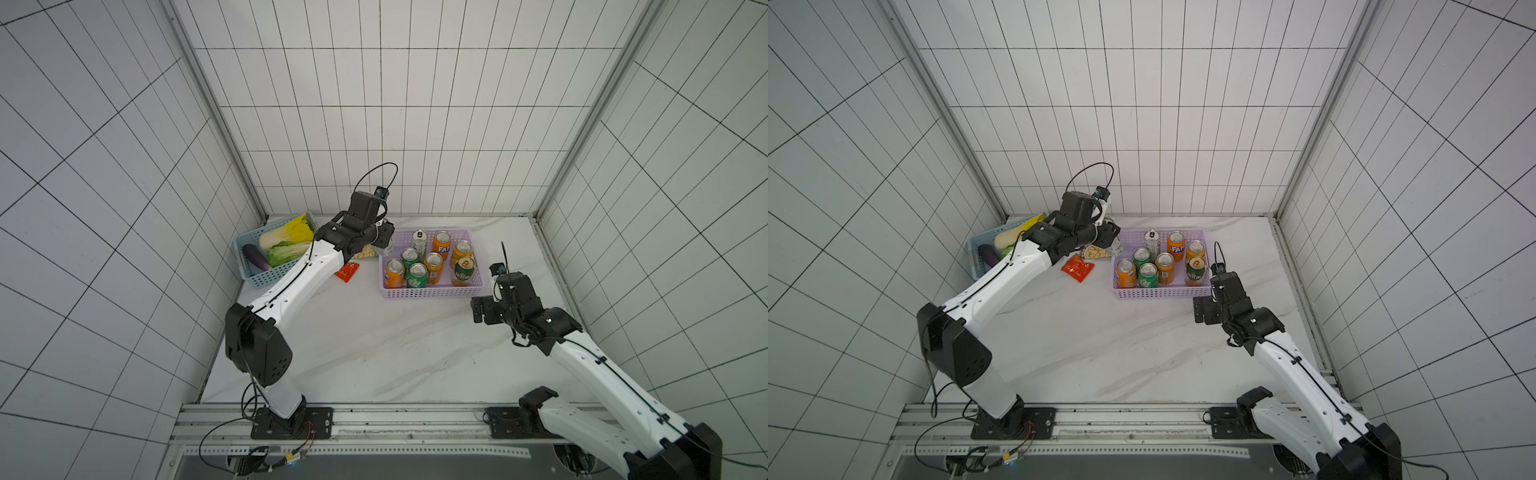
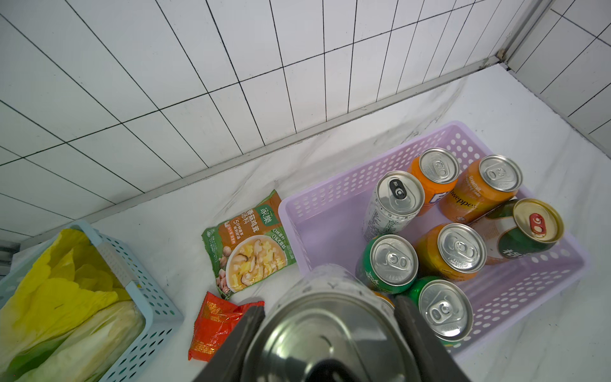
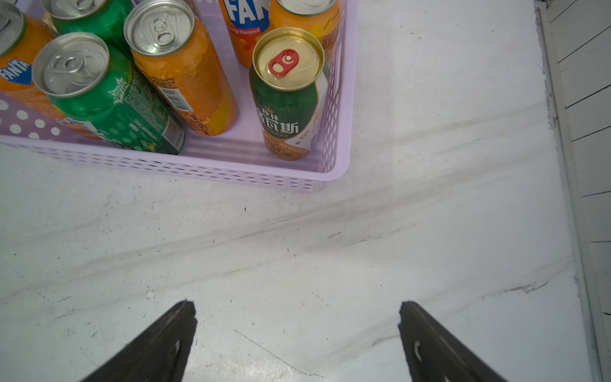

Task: Take out the drinks from the basket
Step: Pick up the drink from the basket, then place the drink at the center of the board.

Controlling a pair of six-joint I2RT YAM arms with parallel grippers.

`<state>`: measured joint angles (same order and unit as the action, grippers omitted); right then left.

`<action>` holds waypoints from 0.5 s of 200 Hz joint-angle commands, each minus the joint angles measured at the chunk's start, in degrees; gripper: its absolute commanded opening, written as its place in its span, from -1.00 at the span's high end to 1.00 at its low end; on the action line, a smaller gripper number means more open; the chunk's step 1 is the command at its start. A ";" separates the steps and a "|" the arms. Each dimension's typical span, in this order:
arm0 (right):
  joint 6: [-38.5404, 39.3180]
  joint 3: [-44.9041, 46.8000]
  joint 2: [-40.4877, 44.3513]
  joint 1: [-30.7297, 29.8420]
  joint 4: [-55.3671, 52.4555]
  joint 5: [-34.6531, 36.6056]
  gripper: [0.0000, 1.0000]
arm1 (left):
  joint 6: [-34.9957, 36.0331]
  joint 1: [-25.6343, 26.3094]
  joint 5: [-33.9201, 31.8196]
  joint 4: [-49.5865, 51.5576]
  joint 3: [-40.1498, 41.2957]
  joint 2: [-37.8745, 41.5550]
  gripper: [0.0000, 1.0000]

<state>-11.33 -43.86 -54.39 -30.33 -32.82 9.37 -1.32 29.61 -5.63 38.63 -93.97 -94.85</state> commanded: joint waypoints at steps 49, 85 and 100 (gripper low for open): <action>-0.03 0.95 0.32 0.46 0.68 -0.13 -0.99 | -4.72 0.94 -3.46 -4.27 15.22 19.17 0.10; 0.32 1.06 0.16 0.55 1.42 0.30 -0.99 | -7.36 1.07 -4.83 -4.14 24.99 27.82 0.10; 0.52 1.14 -0.01 0.56 1.86 0.52 -0.99 | -8.46 1.07 -4.93 -4.18 28.80 30.59 0.10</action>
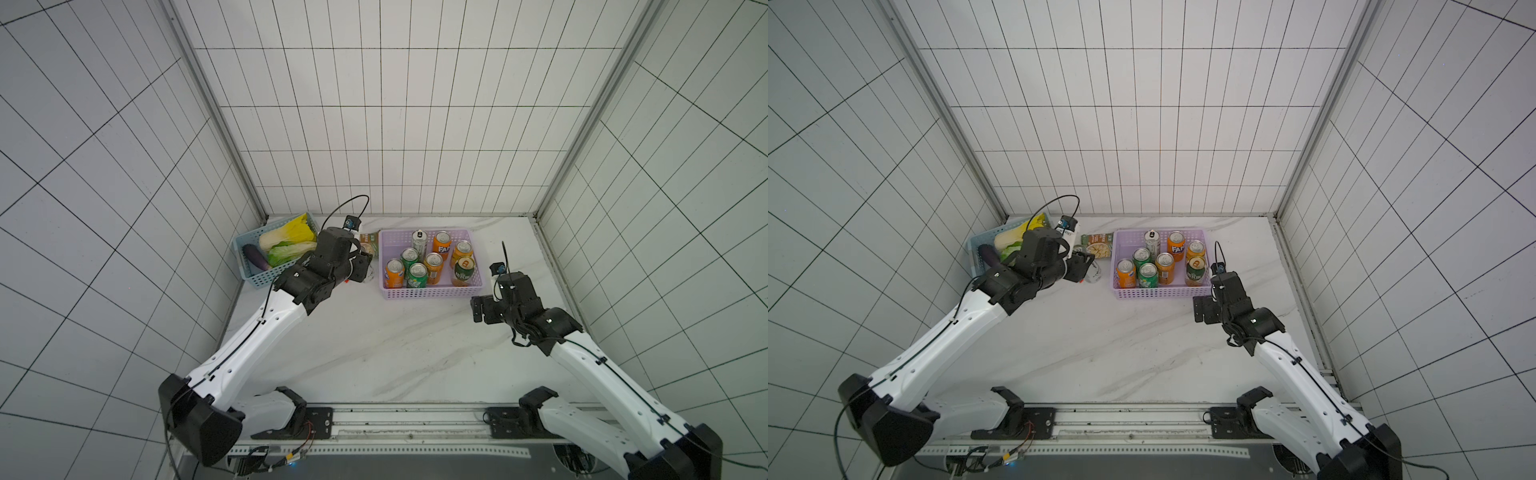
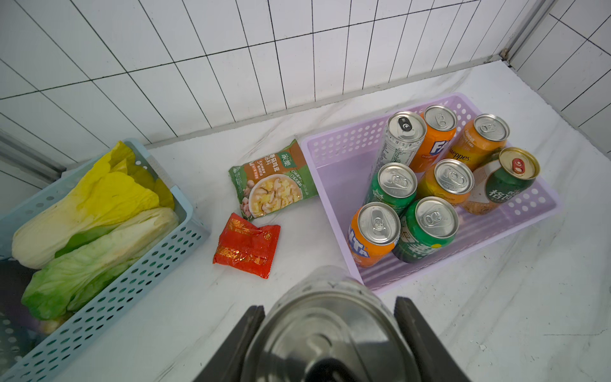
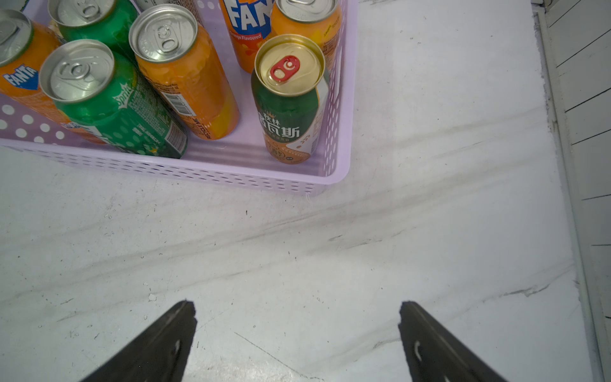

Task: Take out the drinks from the basket
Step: Place the drink at the center of the board.

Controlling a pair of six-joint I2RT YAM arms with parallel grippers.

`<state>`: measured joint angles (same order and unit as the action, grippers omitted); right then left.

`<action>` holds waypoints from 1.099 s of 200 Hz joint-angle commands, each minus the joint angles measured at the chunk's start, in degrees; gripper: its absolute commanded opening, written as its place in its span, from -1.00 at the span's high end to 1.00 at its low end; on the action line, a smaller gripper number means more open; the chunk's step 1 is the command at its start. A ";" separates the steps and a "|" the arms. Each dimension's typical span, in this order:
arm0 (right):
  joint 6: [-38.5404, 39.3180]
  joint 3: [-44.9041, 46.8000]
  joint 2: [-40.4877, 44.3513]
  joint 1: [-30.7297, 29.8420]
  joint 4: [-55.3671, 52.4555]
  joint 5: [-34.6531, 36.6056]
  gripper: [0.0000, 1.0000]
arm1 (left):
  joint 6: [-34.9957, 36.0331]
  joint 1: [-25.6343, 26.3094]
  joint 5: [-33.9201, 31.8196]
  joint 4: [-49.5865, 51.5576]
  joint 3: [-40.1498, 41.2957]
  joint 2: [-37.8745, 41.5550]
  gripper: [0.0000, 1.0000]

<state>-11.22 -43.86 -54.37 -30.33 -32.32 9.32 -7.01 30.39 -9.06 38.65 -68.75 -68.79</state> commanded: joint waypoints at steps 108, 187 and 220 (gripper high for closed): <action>0.32 2.01 -2.39 0.55 3.93 -0.23 -0.98 | -7.41 0.17 -4.65 -11.70 19.18 4.65 0.10; 0.93 1.62 -2.80 0.63 3.93 0.32 -0.98 | -6.18 0.19 -6.59 -9.37 18.12 -1.45 0.08; 0.90 1.35 -3.44 0.63 4.06 0.06 -0.98 | -6.41 0.24 -6.45 -9.44 18.68 -1.61 -0.05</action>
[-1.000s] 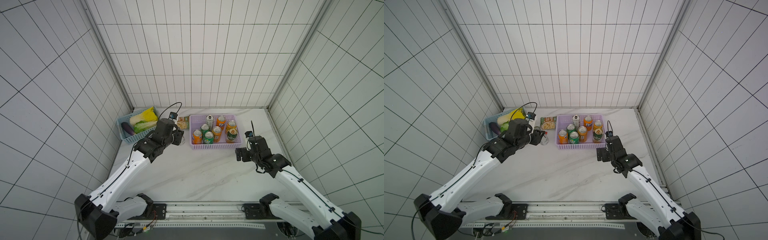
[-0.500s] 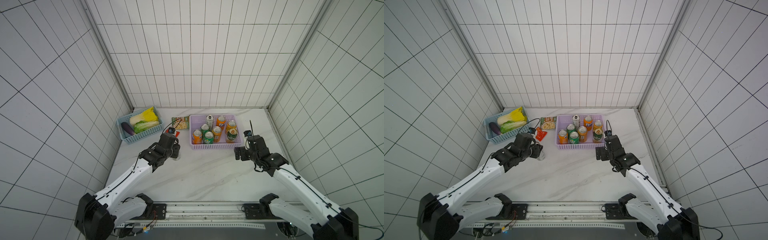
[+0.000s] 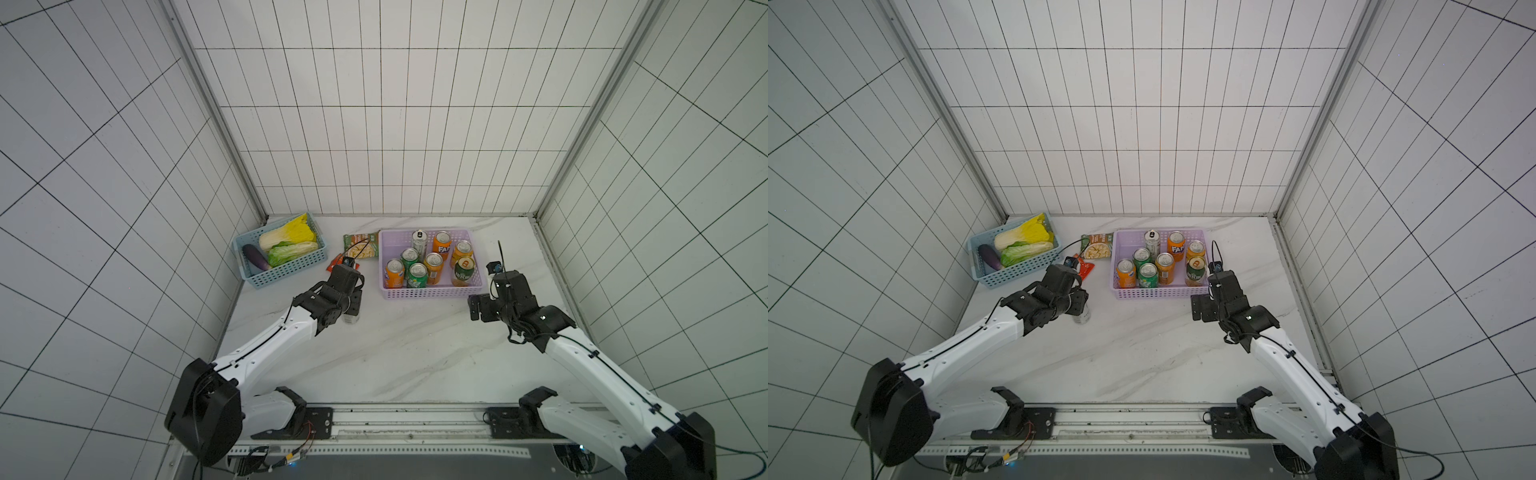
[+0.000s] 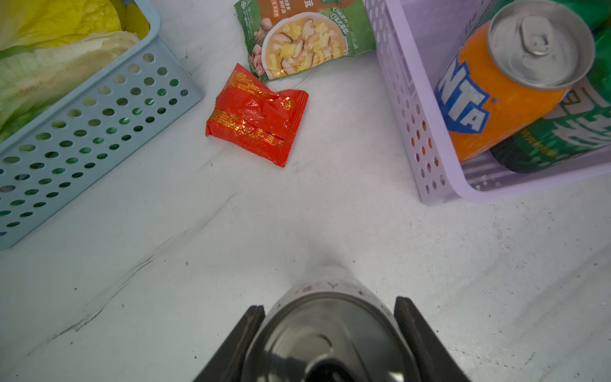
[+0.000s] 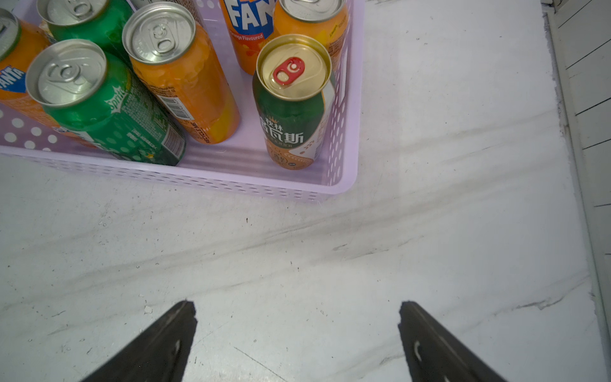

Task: Take out the drinks from the basket
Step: Place the drink at the center of the board.

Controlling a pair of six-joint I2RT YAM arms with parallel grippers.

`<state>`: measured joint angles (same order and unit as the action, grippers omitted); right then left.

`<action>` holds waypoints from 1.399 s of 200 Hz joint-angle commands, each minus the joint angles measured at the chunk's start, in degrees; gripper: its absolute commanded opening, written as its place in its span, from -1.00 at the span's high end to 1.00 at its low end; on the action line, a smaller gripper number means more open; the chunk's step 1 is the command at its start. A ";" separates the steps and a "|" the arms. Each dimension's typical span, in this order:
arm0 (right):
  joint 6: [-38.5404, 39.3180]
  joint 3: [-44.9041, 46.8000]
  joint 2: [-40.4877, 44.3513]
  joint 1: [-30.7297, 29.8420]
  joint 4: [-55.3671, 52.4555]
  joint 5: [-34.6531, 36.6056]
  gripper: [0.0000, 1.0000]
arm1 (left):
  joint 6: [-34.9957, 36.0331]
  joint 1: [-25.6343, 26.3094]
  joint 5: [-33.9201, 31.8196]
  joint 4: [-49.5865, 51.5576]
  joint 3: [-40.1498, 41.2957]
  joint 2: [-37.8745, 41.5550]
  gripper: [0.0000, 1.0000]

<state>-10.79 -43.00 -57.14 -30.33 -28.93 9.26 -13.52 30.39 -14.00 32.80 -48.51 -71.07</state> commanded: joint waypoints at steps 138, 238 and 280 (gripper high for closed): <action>0.85 -0.74 -0.52 0.77 0.30 0.08 -0.98 | -0.44 0.17 -0.76 -1.22 -2.95 3.10 -0.56; 0.80 -1.73 0.49 0.95 -0.20 -1.82 -0.99 | 9.69 2.38 10.61 -6.34 -14.84 -3.10 -0.96; 0.66 -2.04 1.65 1.06 -1.21 -1.54 -0.99 | 13.90 3.48 14.49 -5.84 -21.43 -12.53 -0.96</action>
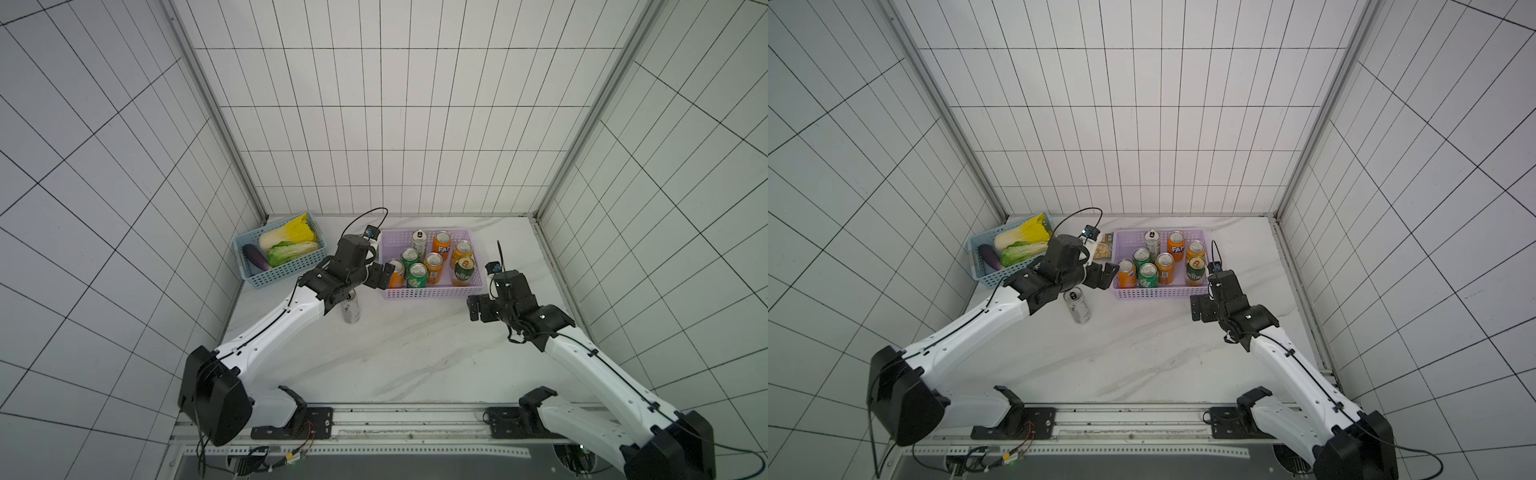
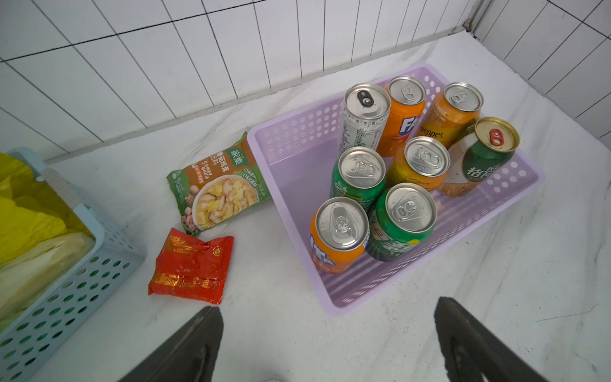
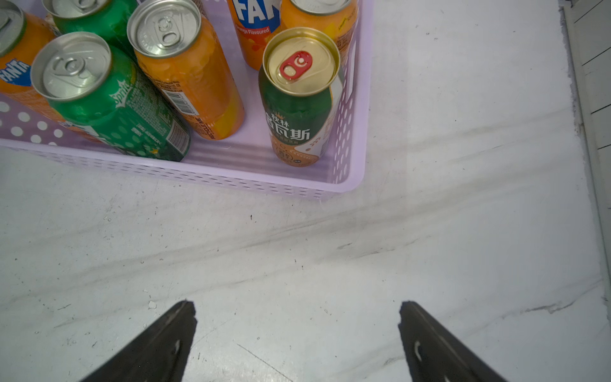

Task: Take out the drinks from the basket
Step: Place the drink at the center of the board, then pick up the drink from the basket.

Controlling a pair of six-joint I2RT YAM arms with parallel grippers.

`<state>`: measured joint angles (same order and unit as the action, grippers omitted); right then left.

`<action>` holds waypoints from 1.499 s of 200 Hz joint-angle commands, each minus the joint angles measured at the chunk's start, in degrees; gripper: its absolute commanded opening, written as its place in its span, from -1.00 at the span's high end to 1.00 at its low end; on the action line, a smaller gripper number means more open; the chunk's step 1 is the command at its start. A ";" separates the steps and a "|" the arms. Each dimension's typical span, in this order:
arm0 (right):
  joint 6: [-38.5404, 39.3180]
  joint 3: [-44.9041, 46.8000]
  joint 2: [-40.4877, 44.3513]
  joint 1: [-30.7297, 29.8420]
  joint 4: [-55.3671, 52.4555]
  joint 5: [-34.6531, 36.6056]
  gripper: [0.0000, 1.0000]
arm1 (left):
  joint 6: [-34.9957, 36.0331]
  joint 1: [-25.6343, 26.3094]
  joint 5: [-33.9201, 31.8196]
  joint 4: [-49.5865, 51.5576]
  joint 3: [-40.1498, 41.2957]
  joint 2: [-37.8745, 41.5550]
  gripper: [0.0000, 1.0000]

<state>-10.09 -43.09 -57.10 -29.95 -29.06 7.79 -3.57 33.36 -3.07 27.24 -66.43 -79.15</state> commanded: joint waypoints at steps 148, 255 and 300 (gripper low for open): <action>-0.73 -0.85 5.26 1.25 -3.37 1.70 -0.99 | 6.01 0.49 -0.64 8.88 -21.05 -29.56 -0.67; -0.81 -0.74 4.90 1.30 -3.37 1.66 -0.99 | 5.96 0.50 0.27 9.53 -24.46 -36.37 -0.52; -0.76 -0.85 4.47 1.39 -3.22 1.74 -0.99 | 5.51 0.54 -0.33 10.11 -24.27 -35.04 -0.31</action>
<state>-10.17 -43.09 -52.40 -29.21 -31.33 8.62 2.28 33.80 -2.83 37.08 -89.58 -114.43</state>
